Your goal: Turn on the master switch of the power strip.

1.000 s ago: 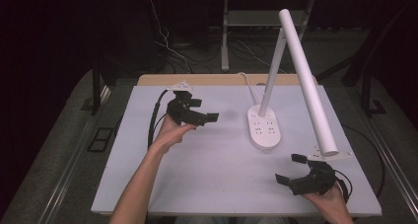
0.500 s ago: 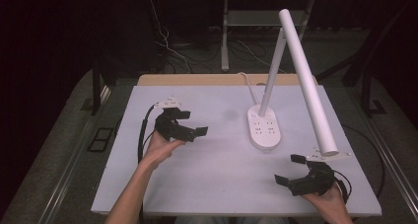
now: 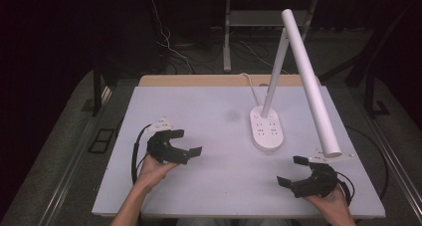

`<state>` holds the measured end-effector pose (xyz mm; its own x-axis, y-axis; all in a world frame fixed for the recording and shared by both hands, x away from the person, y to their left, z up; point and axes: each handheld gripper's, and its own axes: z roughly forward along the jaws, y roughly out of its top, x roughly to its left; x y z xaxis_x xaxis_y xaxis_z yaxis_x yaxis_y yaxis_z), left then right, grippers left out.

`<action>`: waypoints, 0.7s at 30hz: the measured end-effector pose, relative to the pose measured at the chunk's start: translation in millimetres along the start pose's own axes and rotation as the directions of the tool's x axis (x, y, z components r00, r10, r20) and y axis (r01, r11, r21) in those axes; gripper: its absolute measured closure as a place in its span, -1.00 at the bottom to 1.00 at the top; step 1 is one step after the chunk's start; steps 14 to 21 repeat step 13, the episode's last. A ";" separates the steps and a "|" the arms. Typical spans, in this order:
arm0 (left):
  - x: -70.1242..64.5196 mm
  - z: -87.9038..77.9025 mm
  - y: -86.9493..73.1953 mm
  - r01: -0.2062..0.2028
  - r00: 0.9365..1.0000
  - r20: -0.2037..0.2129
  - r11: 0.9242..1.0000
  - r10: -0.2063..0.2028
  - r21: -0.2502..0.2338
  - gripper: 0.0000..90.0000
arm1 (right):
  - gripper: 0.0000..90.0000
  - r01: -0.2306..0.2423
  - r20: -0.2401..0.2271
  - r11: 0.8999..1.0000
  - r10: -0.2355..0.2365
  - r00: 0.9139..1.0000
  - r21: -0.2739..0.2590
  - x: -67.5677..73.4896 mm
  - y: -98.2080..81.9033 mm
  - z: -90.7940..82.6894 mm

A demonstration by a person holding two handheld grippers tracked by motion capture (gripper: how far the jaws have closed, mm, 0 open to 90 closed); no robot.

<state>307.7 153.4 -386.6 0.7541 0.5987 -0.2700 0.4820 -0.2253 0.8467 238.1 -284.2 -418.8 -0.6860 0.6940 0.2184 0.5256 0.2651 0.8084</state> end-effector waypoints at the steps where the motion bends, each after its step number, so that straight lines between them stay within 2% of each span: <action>1: -1.3 -1.9 -3.7 0.006 1.000 0.003 1.000 -0.006 0.001 -1.00 | -0.99 0.000 0.000 1.000 0.000 1.000 0.000 0.1 0.0 0.1; 10: -11.6 -12.7 -36.9 0.031 1.000 0.000 0.999 -0.031 0.013 -1.00 | -0.99 -0.002 -0.001 1.000 0.002 1.000 0.002 0.5 -0.6 0.2; 13: -12.8 -12.4 -48.2 0.049 0.999 0.013 0.999 -0.049 0.004 -1.00 | -0.99 -0.002 0.000 1.000 0.002 1.000 0.001 0.3 -0.9 0.4; 21: -12.8 -12.4 -48.2 0.049 0.999 0.013 0.999 -0.049 0.004 -1.00 | -0.99 -0.002 0.000 1.000 0.002 1.000 0.001 0.3 -0.9 0.4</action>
